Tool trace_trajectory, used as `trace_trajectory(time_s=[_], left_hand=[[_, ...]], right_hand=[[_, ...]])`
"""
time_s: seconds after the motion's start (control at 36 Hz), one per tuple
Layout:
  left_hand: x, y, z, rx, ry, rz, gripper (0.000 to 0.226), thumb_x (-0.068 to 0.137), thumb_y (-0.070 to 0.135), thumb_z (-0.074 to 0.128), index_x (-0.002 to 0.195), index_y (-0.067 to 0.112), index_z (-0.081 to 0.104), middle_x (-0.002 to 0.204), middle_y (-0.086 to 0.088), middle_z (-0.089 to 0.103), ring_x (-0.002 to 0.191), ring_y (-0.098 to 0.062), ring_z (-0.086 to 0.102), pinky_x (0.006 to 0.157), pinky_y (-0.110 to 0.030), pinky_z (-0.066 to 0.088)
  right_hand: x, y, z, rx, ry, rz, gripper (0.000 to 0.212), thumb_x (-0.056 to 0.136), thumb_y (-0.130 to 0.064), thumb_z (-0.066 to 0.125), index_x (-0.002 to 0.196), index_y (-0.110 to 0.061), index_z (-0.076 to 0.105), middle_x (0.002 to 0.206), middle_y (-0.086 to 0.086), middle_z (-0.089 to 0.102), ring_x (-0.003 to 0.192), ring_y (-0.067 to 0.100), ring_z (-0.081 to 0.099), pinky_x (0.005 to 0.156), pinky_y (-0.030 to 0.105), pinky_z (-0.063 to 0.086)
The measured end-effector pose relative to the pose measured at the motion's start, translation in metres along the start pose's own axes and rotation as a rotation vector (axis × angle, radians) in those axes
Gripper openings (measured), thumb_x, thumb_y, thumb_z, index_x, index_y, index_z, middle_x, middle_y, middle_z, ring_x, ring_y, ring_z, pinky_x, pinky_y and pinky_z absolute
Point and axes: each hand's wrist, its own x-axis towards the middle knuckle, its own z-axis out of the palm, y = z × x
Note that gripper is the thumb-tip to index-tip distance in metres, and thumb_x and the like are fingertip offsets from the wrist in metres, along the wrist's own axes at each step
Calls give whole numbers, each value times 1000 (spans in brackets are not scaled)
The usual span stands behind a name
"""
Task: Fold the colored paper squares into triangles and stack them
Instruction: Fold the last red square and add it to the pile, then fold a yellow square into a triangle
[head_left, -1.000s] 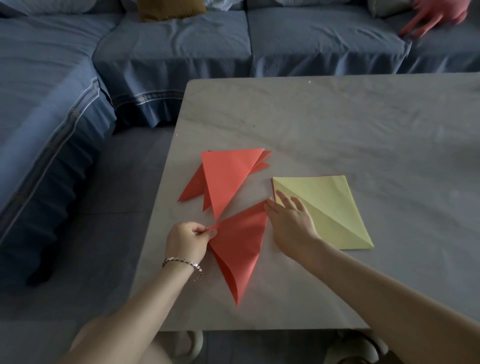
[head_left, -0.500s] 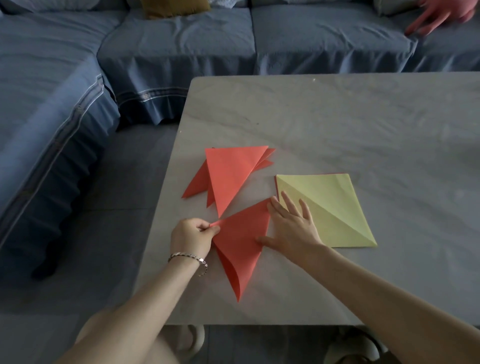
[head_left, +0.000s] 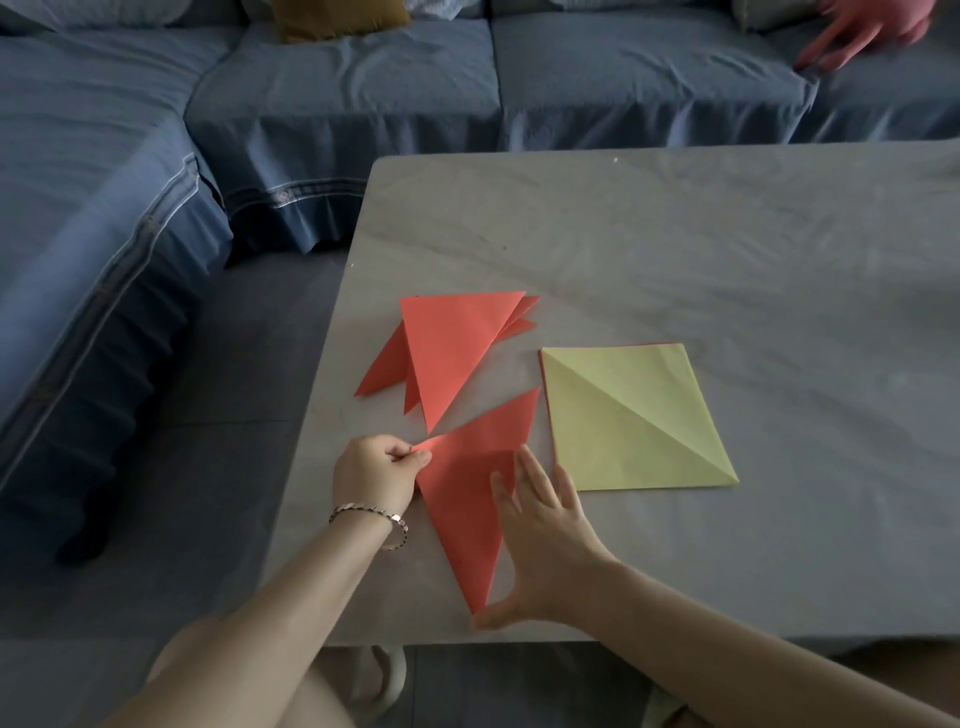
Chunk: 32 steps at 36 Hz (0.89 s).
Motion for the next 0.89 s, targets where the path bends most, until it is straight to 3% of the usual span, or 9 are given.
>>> trace_trajectory(time_s=[0.17,0.28,0.36,0.44,0.61,0.69,0.75,0.81,0.89], left_hand=[[-13,5,-3,22,11,119,10,77,13,71,70,8,65,66,-3,67,70,-24,65,64,-27,46],[-24,25,-8,14,38,324,12,78,15,70,69,9,65,59,2,61,61,-19,61,57,-24,39],[-19,49,-13,-17,95,455,11,78,17,70,71,10,65,63,-3,65,59,-19,60,58,-27,40],[5,71,-21,-29,157,480,11,78,19,70,76,9,66,74,-8,69,69,-23,63,64,-33,48],[71,85,-26,76,198,365,31,82,19,66,108,4,61,109,-15,64,103,-28,58,81,-24,38],[75,78,-15,283,255,385,54,80,25,68,126,4,47,128,-20,48,123,-33,38,100,-33,25],[63,74,-2,341,270,503,54,78,22,69,123,2,48,128,-25,45,125,-39,34,102,-37,19],[45,69,14,340,194,660,46,76,22,65,115,2,54,121,-25,49,120,-42,41,101,-37,21],[15,62,33,292,-2,805,41,74,34,51,101,5,61,106,-20,57,102,-38,56,93,-28,29]], right_hand=[[-8,8,4,230,87,-92,123,58,-75,63,148,-17,2,155,10,-9,139,23,-23,113,46,-13],[-14,47,-1,599,526,-72,64,73,-63,53,122,-23,57,133,1,50,129,14,34,105,42,36],[-16,80,0,541,723,26,40,77,-45,58,100,-14,68,113,5,63,110,17,51,91,37,48],[-19,108,-1,456,634,131,49,74,-42,72,113,-13,64,131,7,54,125,26,47,103,39,35],[-26,129,-2,191,267,101,88,77,-66,52,146,-23,19,156,0,2,144,14,1,113,24,2],[-24,127,-1,64,274,97,92,70,-79,34,135,-14,44,147,10,35,136,21,34,108,31,29],[-19,131,2,-28,359,57,76,66,-75,50,105,-13,68,114,10,66,105,22,64,82,33,52],[-18,132,3,-77,388,29,62,52,-61,77,90,-12,73,97,8,71,88,22,70,69,33,56],[-16,133,5,-106,426,-26,54,47,-49,86,84,-11,73,90,12,71,79,24,70,64,33,57]])
